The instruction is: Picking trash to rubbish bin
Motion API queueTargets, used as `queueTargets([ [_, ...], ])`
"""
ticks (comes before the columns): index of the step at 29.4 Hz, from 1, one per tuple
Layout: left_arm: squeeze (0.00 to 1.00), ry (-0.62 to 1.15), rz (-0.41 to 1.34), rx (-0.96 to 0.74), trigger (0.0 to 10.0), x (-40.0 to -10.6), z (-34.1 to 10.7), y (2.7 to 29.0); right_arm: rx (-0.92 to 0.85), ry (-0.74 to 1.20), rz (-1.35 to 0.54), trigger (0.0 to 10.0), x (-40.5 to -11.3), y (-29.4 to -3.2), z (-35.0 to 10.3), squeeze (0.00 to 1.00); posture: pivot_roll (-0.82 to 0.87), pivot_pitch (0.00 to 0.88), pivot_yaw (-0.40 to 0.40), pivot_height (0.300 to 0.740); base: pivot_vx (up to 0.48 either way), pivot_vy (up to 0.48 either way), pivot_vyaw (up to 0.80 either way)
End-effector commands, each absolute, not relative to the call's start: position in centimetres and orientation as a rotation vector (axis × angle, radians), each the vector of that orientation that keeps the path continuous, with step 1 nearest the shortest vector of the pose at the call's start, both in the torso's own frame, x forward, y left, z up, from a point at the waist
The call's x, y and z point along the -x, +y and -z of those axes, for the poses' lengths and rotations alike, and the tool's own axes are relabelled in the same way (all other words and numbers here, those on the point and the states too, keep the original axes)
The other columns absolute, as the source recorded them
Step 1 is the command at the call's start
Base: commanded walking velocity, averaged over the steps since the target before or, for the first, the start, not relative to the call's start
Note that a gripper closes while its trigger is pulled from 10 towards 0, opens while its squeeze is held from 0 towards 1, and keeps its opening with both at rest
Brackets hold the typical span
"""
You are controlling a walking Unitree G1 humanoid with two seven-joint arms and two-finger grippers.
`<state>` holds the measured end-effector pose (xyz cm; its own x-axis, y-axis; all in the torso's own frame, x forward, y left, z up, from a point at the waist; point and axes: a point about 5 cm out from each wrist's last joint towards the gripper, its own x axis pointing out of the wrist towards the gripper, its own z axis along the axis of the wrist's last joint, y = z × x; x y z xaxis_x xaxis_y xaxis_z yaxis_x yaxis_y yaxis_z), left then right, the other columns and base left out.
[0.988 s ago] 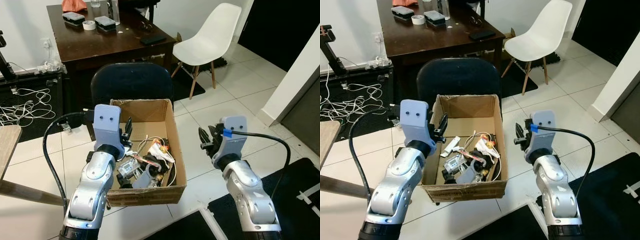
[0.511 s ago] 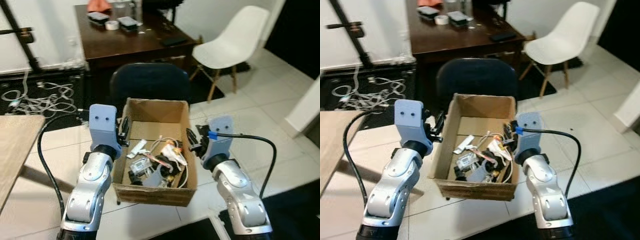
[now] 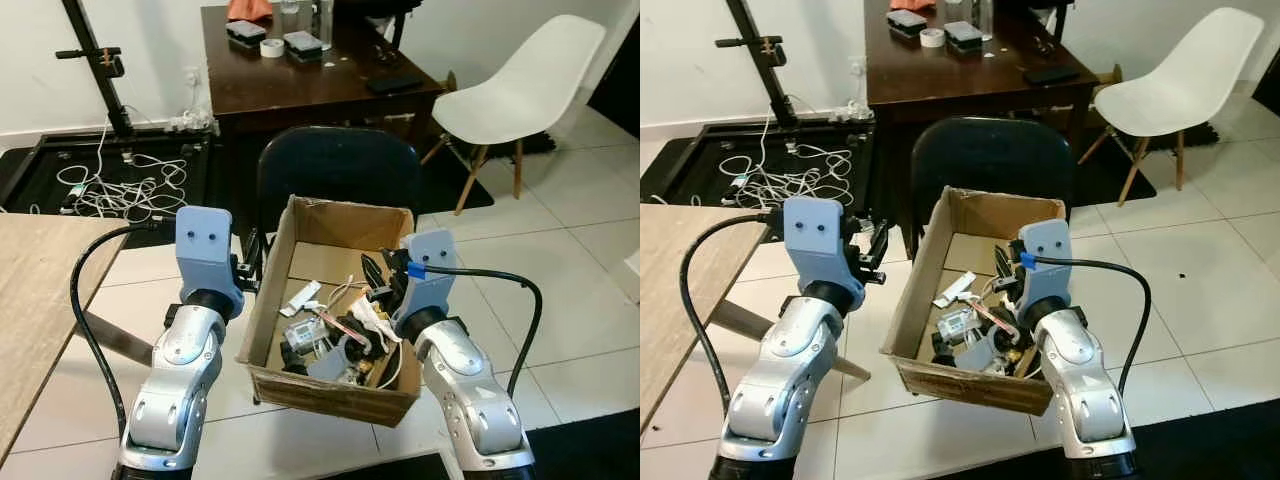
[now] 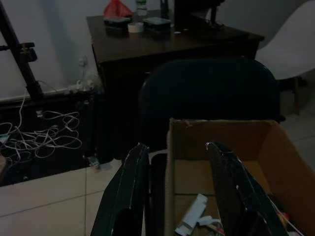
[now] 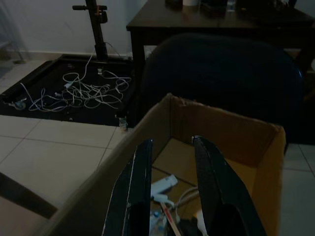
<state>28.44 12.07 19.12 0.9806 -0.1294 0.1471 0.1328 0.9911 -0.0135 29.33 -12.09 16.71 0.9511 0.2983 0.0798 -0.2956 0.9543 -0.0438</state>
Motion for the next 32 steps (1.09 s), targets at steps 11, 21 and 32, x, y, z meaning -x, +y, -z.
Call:
queueTargets([
  [11,0.0,-0.114,0.12,0.022,10.0,-28.35,-18.59,12.15,0.034,-0.087,-0.316,10.0,-29.24,-12.06,-16.98,0.0,0.03,0.117,-0.015,0.74,0.0,0.0,0.8],
  [21,0.0,-0.109,0.13,0.025,10.0,-28.27,-18.55,12.02,0.033,-0.083,-0.315,10.0,-29.12,-12.05,-16.87,0.0,0.03,0.127,-0.01,0.74,0.0,0.0,0.8],
  [32,0.0,-0.108,0.132,0.025,10.0,-28.28,-18.61,12.01,0.029,-0.083,-0.32,10.0,-29.06,-12.04,-16.92,0.0,0.03,0.13,-0.011,0.74,0.0,0.0,0.8],
])
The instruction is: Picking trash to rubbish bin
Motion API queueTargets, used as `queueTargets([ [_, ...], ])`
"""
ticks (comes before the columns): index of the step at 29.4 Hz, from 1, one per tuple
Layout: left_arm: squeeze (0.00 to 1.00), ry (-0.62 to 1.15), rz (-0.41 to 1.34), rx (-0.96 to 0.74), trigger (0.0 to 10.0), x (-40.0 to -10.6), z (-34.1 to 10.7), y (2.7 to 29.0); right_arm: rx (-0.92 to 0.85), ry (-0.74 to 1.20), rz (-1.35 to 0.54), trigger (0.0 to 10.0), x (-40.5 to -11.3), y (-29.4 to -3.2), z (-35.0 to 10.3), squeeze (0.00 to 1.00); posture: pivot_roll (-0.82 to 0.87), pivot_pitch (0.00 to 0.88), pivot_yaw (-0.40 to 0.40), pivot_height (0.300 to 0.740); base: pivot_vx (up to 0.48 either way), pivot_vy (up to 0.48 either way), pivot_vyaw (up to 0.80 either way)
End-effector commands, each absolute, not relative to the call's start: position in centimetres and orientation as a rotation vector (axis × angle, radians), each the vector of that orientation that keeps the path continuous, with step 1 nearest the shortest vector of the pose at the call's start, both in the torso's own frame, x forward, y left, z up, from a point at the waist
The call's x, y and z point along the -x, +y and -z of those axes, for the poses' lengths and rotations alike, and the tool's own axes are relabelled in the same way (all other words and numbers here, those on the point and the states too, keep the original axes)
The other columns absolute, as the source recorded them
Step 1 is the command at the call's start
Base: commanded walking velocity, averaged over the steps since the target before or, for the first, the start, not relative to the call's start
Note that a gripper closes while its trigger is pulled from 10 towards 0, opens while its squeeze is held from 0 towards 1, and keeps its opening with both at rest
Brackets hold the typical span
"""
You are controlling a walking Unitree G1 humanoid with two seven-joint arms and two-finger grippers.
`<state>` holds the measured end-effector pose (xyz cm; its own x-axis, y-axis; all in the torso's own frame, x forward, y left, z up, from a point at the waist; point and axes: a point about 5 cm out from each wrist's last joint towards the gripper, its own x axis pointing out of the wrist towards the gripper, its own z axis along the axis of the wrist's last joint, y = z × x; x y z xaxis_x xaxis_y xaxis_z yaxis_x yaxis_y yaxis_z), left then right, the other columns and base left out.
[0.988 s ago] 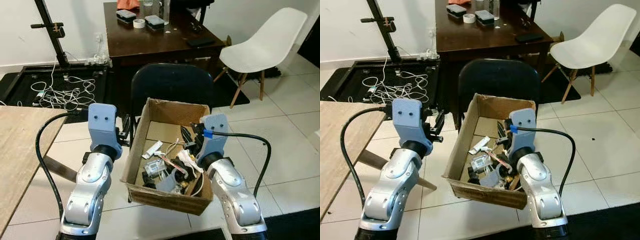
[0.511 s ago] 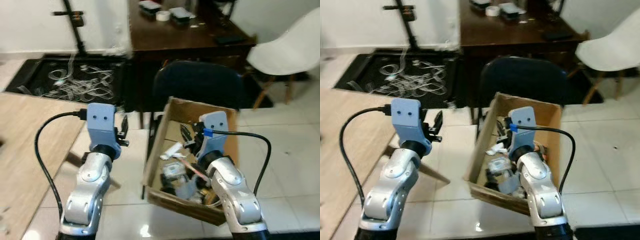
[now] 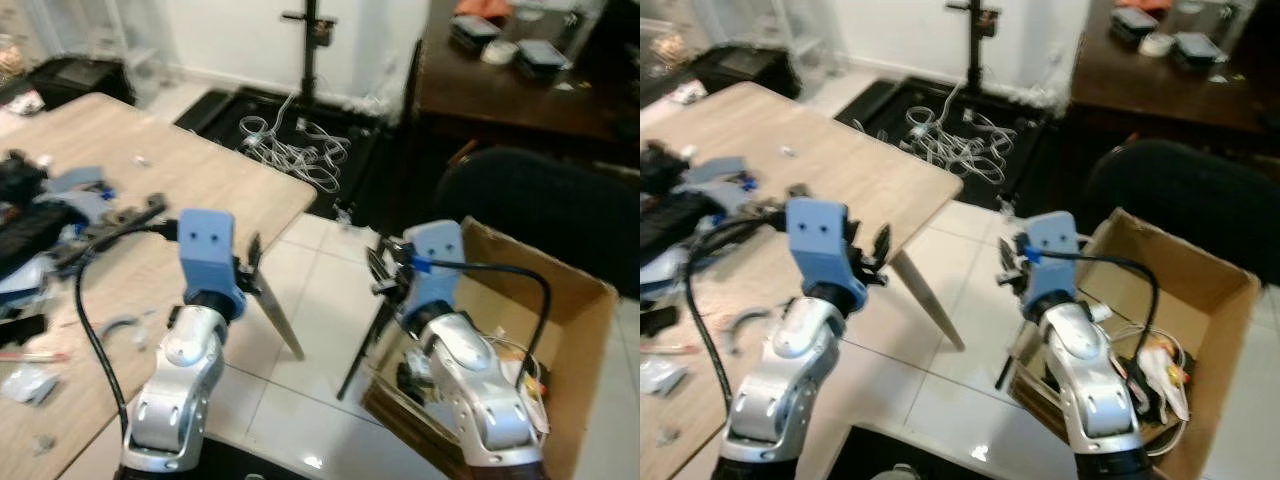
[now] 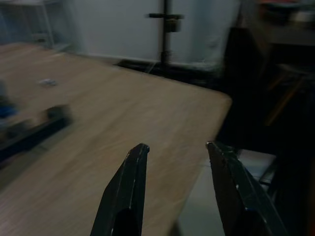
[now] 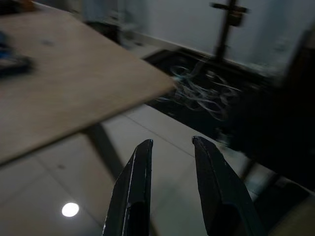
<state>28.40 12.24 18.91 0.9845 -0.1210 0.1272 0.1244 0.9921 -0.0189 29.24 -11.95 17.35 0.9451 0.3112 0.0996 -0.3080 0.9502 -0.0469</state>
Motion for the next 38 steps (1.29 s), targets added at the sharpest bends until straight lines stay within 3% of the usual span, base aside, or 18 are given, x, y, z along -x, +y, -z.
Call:
queueTargets([
  [1,0.0,-0.108,0.133,0.026,10.0,-28.3,-18.6,12.0,0.029,-0.083,-0.32,10.0,-29.1,-12.0,-16.9,0.0,0.03,0.13,-0.011,0.74,0.0,0.0,0.8],
  [38,0.0,-0.206,0.272,0.083,10.0,-27.6,-21.0,10.4,0.022,-0.097,-0.308,10.0,-29.0,-12.1,-17.3,0.0,0.04,0.135,-0.01,0.74,0.0,0.0,0.8],
])
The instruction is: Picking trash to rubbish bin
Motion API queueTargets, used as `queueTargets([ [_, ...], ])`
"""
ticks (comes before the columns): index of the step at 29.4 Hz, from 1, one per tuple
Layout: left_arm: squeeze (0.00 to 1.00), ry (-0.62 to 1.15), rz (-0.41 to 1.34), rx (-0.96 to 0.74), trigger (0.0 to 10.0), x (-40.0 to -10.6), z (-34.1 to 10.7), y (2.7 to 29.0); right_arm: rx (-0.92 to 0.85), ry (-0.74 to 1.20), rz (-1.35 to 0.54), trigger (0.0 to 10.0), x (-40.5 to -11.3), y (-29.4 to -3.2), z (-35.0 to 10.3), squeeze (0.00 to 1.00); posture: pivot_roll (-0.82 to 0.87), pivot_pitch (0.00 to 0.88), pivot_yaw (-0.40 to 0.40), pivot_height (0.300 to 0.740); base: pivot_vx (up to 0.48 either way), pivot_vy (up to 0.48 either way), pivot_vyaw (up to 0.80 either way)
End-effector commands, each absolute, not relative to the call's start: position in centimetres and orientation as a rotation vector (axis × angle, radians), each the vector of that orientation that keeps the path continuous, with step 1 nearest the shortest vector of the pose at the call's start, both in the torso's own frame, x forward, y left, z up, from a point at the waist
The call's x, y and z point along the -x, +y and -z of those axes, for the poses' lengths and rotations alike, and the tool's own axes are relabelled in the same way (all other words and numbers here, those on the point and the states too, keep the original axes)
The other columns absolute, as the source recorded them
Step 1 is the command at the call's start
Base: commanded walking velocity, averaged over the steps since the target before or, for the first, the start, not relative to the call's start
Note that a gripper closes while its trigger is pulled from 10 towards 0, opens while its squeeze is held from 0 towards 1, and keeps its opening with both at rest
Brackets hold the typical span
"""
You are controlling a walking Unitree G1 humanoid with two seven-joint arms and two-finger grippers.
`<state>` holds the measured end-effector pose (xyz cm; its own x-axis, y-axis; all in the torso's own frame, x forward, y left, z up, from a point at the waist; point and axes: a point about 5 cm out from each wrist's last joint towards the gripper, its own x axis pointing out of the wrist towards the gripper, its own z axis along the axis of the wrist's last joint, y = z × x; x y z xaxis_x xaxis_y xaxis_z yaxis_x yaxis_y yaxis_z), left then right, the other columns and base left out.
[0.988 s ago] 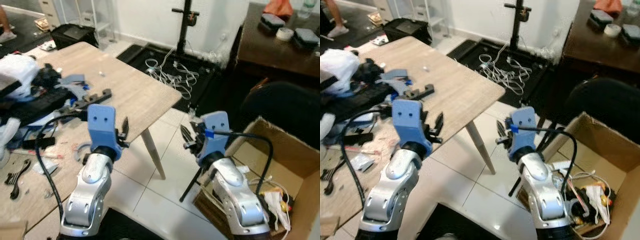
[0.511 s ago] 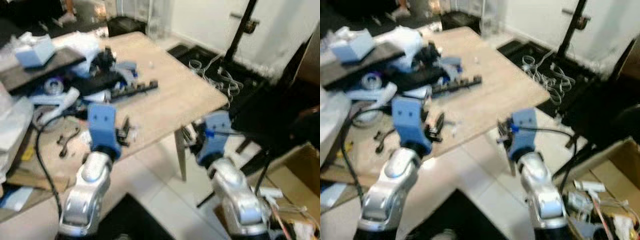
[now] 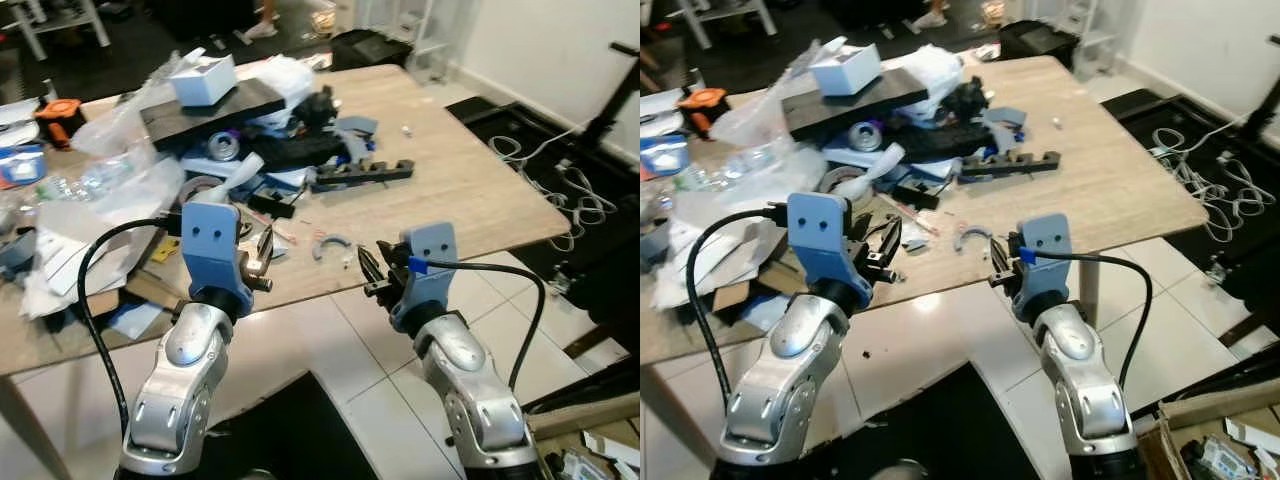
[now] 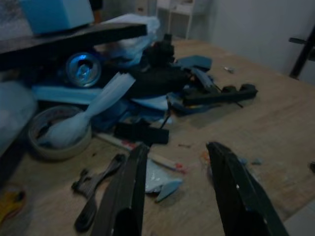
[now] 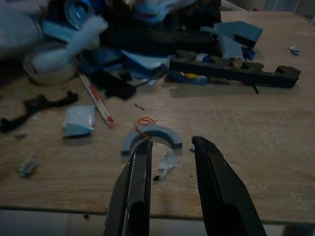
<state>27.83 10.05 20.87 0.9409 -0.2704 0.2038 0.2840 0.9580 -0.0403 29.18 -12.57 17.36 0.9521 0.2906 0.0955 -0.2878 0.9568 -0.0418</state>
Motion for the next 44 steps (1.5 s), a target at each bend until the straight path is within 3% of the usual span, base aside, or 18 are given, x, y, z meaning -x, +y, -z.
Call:
queueTargets([
  [1,0.0,-0.211,0.279,0.084,10.0,-27.7,-21.2,10.3,0.021,-0.097,-0.307,10.0,-29.0,-12.1,-17.3,0.0,0.04,0.135,-0.013,0.74,0.0,0.0,0.8],
  [17,0.0,-0.174,0.258,0.078,10.0,-27.9,-21.0,10.7,0.007,-0.097,-0.301,10.0,-29.1,-12.2,-17.3,0.0,0.04,0.127,-0.015,0.74,0.0,0.0,0.8],
  [29,0.0,-0.114,0.219,0.031,10.0,-28.1,-19.9,11.0,-0.06,-0.061,-0.272,10.0,-29.1,-12.8,-16.8,0.0,0.03,0.129,-0.023,0.74,0.0,0.0,0.0],
  [44,0.0,-0.101,0.181,0.044,10.0,-27.9,-19.8,11.4,-0.081,-0.061,-0.257,10.0,-29.1,-13.1,-16.8,0.0,0.03,0.14,-0.032,0.74,0.0,0.0,-0.8],
])
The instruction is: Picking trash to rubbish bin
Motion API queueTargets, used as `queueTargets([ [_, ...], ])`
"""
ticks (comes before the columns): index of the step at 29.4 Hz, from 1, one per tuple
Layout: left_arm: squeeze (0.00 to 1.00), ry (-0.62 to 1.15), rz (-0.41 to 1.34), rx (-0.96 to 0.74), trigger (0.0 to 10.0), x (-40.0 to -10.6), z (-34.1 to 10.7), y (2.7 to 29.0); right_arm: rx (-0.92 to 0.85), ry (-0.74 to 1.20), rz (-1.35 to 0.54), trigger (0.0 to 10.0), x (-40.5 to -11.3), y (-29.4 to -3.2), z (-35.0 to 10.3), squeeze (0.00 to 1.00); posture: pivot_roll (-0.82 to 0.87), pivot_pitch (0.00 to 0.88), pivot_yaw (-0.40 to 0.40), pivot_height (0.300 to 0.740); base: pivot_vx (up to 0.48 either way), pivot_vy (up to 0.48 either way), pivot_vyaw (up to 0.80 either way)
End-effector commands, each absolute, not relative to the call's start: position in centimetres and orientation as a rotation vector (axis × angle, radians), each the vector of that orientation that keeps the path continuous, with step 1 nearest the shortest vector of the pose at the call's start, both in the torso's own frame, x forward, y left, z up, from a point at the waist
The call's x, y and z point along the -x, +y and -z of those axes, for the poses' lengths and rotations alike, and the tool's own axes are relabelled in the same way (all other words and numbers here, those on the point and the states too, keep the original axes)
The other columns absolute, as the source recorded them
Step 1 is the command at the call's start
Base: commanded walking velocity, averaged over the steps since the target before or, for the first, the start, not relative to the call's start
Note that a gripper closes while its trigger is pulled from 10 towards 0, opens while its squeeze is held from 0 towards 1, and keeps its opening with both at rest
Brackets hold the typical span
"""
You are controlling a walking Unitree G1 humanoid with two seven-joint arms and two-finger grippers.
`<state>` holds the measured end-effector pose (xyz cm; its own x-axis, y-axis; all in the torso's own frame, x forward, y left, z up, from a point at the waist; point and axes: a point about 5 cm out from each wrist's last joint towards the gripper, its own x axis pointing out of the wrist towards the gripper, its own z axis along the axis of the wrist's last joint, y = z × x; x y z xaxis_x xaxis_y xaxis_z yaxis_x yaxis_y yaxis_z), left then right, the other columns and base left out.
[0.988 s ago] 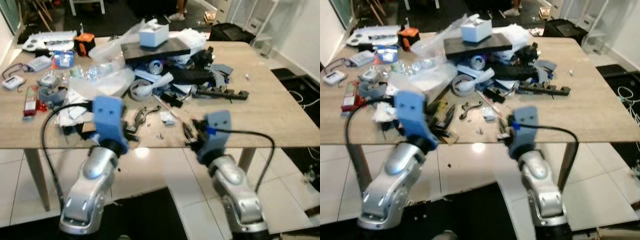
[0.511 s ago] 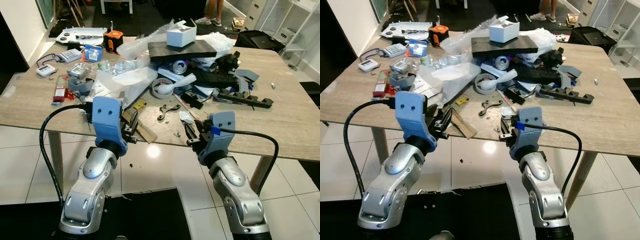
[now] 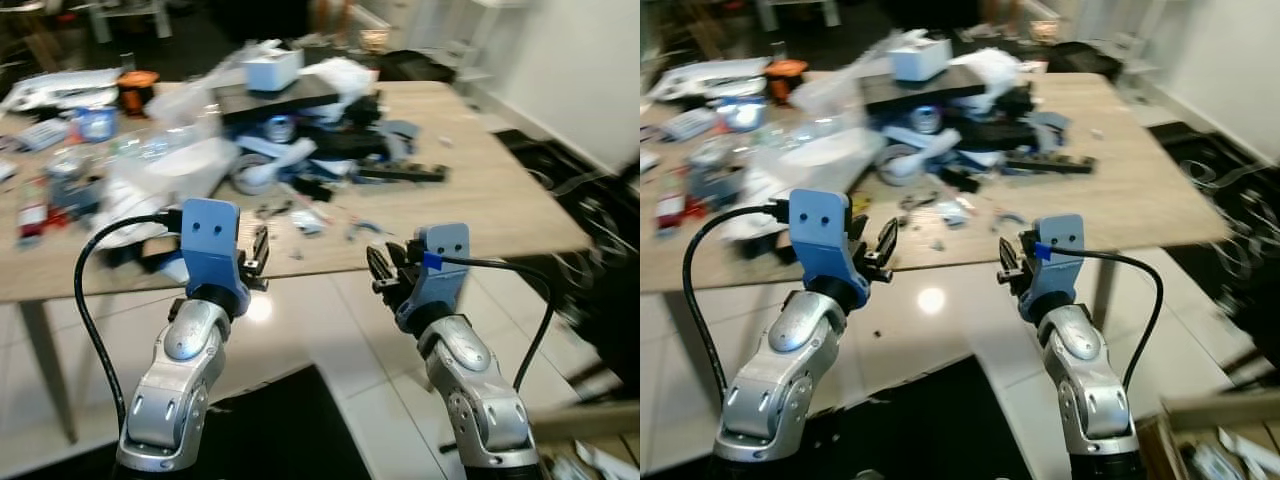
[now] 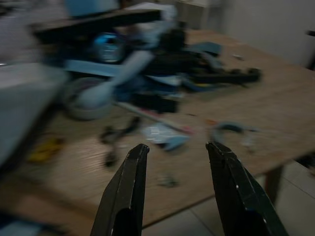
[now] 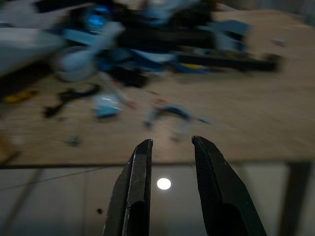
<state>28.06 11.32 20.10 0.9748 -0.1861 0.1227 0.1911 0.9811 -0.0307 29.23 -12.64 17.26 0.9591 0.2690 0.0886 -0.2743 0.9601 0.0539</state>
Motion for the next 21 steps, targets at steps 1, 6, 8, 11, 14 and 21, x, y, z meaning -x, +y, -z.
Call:
queueTargets([
  [1,0.0,-0.109,0.166,0.044,10.0,-28.04,-19.98,11.55,-0.08,-0.073,-0.255,10.0,-29.11,-13.12,-17.0,0.0,0.03,0.137,-0.03,0.74,0.0,0.0,0.0],
  [6,0.0,-0.115,0.138,0.023,10.0,-28.42,-20.2,11.96,-0.074,-0.086,-0.255,10.0,-29.24,-13.07,-17.22,0.0,0.03,0.134,-0.026,0.74,0.0,0.0,0.0],
  [8,0.0,-0.112,0.136,0.016,10.0,-28.51,-20.2,12.03,-0.072,-0.087,-0.256,10.0,-29.29,-13.03,-17.26,0.0,0.03,0.134,-0.026,0.74,0.0,0.0,0.0],
  [11,0.0,-0.107,0.136,0.012,10.0,-28.62,-20.19,12.08,-0.072,-0.091,-0.256,10.0,-29.33,-12.95,-17.34,0.0,0.04,0.132,-0.022,0.74,0.0,0.0,0.0],
  [14,0.0,-0.105,0.141,0.013,10.0,-28.58,-20.17,11.96,-0.073,-0.093,-0.255,10.0,-29.23,-12.97,-17.33,0.0,0.03,0.133,-0.019,0.74,0.0,0.0,0.0],
  [21,0.0,-0.113,0.144,0.031,10.0,-28.68,-20.37,11.86,-0.077,-0.095,-0.247,10.0,-29.06,-13.07,-17.27,0.0,0.03,0.133,-0.009,0.74,0.0,0.0,0.0],
])
